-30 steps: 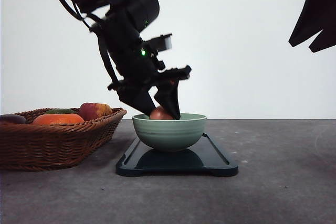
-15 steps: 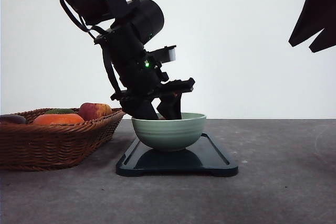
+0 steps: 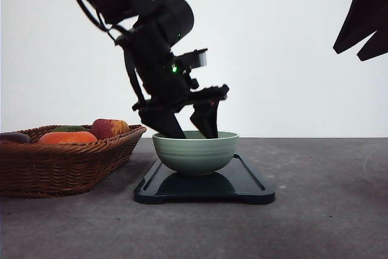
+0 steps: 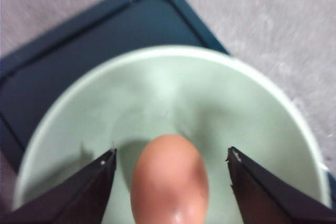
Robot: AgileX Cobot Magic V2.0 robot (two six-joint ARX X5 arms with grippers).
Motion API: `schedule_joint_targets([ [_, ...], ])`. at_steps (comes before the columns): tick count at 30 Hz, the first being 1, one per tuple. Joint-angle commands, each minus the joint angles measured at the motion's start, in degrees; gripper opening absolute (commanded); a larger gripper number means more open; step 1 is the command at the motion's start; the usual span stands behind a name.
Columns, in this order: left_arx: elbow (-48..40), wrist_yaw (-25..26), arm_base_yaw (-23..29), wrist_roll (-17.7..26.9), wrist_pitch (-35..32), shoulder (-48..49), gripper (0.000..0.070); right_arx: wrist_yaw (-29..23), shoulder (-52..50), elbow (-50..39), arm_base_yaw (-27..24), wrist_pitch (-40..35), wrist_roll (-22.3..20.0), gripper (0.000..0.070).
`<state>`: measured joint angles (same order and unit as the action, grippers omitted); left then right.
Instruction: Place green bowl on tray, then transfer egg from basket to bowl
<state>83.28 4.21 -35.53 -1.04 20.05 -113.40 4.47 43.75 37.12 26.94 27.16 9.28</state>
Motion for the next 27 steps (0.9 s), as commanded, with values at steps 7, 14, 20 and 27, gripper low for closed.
schedule_joint_targets([
  [7,12.53,0.0,0.4,0.42,15.51,-1.02,0.0435,-0.02,0.35,0.28,0.3,-0.5,0.57,0.0252],
  [14,9.77,6.19,1.93,0.55,20.64,6.04,0.0431,-0.04,0.35,0.28,0.3,-0.47,0.35,0.0252],
  [20,-1.85,6.36,2.99,-0.05,16.66,16.05,0.043,-0.04,0.35,0.28,0.3,-0.35,0.34,0.0252],
  [27,-18.97,6.34,4.05,-3.85,7.83,31.5,0.043,-0.07,0.35,0.28,0.3,-0.31,0.33,0.0252],
])
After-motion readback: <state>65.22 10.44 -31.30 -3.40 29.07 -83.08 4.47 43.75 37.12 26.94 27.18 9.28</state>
